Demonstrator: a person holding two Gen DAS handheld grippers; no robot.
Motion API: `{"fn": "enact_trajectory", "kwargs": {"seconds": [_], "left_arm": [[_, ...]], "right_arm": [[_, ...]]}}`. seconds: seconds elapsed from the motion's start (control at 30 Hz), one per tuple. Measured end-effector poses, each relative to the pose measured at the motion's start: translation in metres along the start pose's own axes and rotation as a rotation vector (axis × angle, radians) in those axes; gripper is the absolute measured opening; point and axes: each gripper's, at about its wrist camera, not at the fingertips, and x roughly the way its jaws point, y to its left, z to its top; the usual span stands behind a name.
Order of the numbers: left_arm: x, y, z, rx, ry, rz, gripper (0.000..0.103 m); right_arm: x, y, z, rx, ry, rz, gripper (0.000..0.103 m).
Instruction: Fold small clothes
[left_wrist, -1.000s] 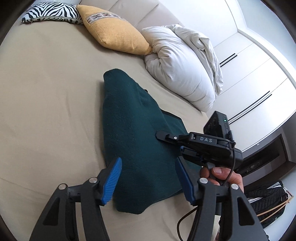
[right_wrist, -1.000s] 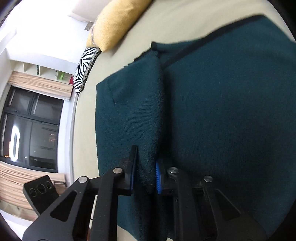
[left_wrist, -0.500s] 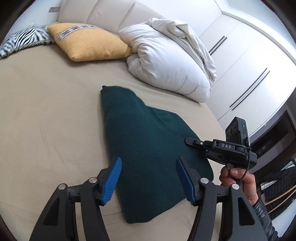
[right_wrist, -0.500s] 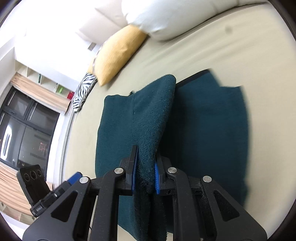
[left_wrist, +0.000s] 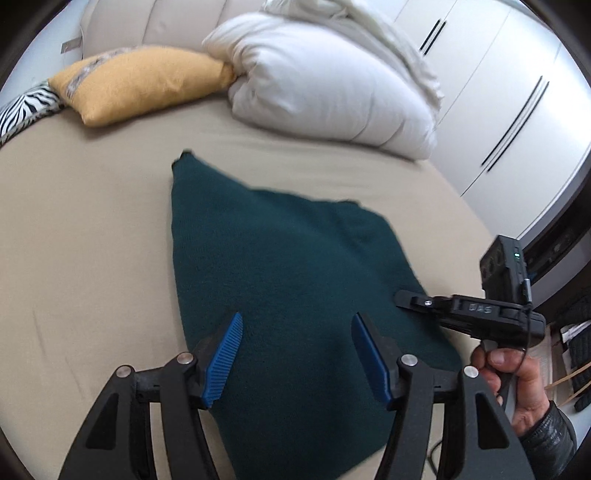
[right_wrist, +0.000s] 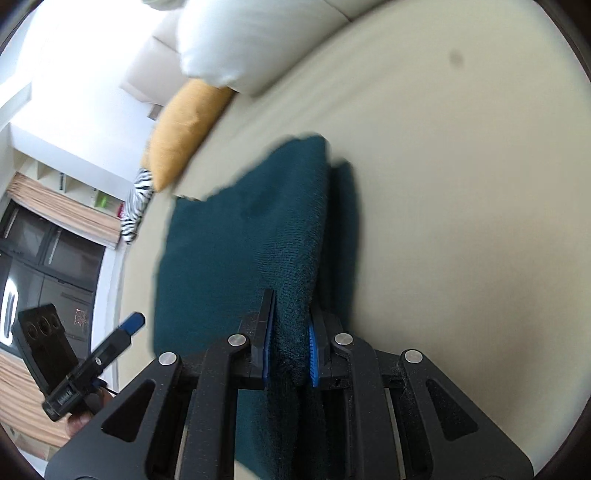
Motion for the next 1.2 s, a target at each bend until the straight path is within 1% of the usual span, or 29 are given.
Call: {"fn": "enact_trajectory", "kwargs": {"seconds": [0.03, 0.07, 0.1, 0.17, 0.2, 0.3, 0.33, 0.4, 0.43, 0.47, 0.5, 0.53, 0.6, 0.67, 0.7, 0.73, 0.77, 0.8, 0.83, 0.87, 0.9, 0.93, 0.97, 1.03, 1.13, 1.2], "left_arm": [[0.007, 0.002, 0.000, 0.006, 0.010, 0.010, 0.064], [0.013, 0.002, -0.001, 0.024, 0.015, 0.021, 0.064], [0.017, 0.000, -0.001, 0.050, 0.017, 0.038, 0.065], [0.022, -0.005, -0.002, 0.090, 0.026, 0.067, 0.066], [0.024, -0.005, -0.003, 0.092, 0.031, 0.073, 0.067], [0.024, -0.007, -0.005, 0.105, 0.048, 0.090, 0.068], [0.023, -0.007, -0.006, 0.111, 0.050, 0.095, 0.068], [0.023, -0.007, -0.005, 0.120, 0.054, 0.102, 0.068], [0.022, -0.006, -0.006, 0.122, 0.054, 0.102, 0.068], [0.022, -0.006, -0.006, 0.124, 0.054, 0.102, 0.068], [0.023, -0.007, -0.006, 0.125, 0.054, 0.103, 0.068], [0.023, -0.007, -0.006, 0.127, 0.053, 0.106, 0.068], [0.024, -0.009, -0.006, 0.133, 0.055, 0.115, 0.069], [0.024, -0.010, -0.006, 0.137, 0.058, 0.124, 0.069], [0.024, -0.011, -0.006, 0.139, 0.060, 0.126, 0.069], [0.025, -0.011, -0.006, 0.141, 0.063, 0.128, 0.069], [0.025, -0.011, -0.005, 0.142, 0.066, 0.127, 0.069], [0.026, -0.011, -0.005, 0.143, 0.069, 0.128, 0.069], [0.027, -0.012, -0.005, 0.149, 0.072, 0.132, 0.069], [0.027, -0.013, -0.005, 0.154, 0.072, 0.136, 0.069], [0.028, -0.013, -0.005, 0.155, 0.072, 0.137, 0.069], [0.029, -0.013, -0.005, 0.155, 0.073, 0.137, 0.069], [0.030, -0.013, -0.005, 0.154, 0.074, 0.136, 0.069], [0.031, -0.012, -0.005, 0.155, 0.075, 0.135, 0.069], [0.032, -0.010, -0.005, 0.158, 0.073, 0.125, 0.069], [0.032, -0.007, -0.004, 0.156, 0.079, 0.111, 0.069]], "right_arm": [[0.010, -0.005, -0.003, 0.021, -0.003, 0.023, 0.011], [0.014, -0.018, -0.005, 0.063, -0.013, 0.074, 0.010], [0.023, -0.019, -0.007, 0.076, -0.018, 0.095, 0.010], [0.024, -0.017, -0.008, 0.048, -0.023, 0.095, 0.010], [0.024, -0.016, -0.008, 0.042, -0.020, 0.093, 0.010], [0.021, -0.020, -0.009, 0.067, -0.006, 0.109, 0.012], [0.017, -0.018, -0.011, 0.071, -0.006, 0.100, 0.013], [0.007, 0.005, -0.013, 0.042, -0.024, 0.000, 0.018], [-0.002, 0.018, -0.016, 0.009, -0.046, -0.074, 0.021], [-0.015, 0.040, -0.022, -0.054, -0.087, -0.145, 0.021], [-0.025, 0.056, -0.028, -0.107, -0.109, -0.133, 0.021], [-0.030, 0.068, -0.032, -0.137, -0.117, -0.110, 0.021], [-0.044, 0.088, -0.044, -0.180, -0.139, -0.095, 0.021], [-0.043, 0.093, -0.053, -0.188, -0.111, -0.015, 0.021], [-0.034, 0.094, -0.056, -0.185, -0.071, 0.003, 0.021], [-0.024, 0.092, -0.058, -0.189, -0.044, -0.025, 0.021], [-0.017, 0.086, -0.062, -0.190, -0.032, -0.088, 0.021], [-0.010, 0.073, -0.065, -0.166, -0.017, -0.115, 0.020], [-0.007, 0.059, -0.068, -0.134, -0.006, -0.107, 0.014], [-0.002, 0.042, -0.067, -0.085, -0.008, -0.056, 0.003], [-0.004, 0.029, -0.068, -0.055, -0.023, -0.024, 0.000], [-0.007, 0.018, -0.071, -0.035, -0.034, -0.009, 0.000], [-0.010, 0.009, -0.075, -0.024, -0.045, 0.023, 0.000], [-0.014, -0.001, -0.081, -0.013, -0.063, 0.041, 0.000], [-0.026, -0.007, -0.090, -0.010, -0.078, 0.031, 0.000], [-0.035, -0.005, -0.093, 0.009, -0.080, 0.009, 0.000]]}}
